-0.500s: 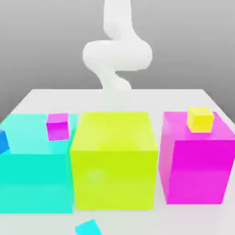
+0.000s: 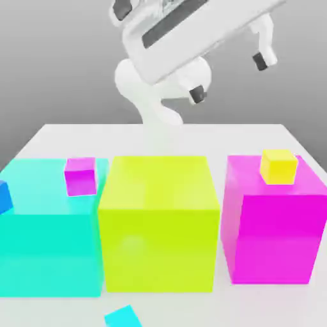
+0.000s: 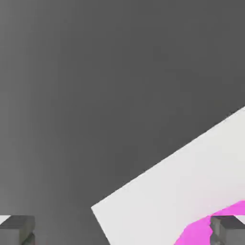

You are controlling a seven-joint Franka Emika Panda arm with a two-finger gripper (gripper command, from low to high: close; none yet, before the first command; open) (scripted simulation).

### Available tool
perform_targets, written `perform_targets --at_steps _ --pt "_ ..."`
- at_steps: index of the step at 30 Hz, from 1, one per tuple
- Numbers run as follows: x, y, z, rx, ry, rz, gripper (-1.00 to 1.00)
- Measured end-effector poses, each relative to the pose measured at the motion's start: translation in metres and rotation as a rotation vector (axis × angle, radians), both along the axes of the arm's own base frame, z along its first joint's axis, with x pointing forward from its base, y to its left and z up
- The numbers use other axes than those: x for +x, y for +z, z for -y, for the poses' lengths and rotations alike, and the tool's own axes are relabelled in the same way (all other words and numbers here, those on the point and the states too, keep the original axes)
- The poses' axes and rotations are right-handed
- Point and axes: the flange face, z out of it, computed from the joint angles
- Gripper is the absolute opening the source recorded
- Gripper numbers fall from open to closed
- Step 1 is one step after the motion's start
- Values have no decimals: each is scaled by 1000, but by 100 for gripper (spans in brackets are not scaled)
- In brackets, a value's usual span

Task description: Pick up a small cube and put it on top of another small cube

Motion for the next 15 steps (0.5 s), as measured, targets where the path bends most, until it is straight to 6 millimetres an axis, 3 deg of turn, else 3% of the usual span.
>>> perform_targets --at_steps 8,15 --pt "30 -117 -36 137 -286 -432 0" --pt "40 -201 -56 164 -578 -722 0"
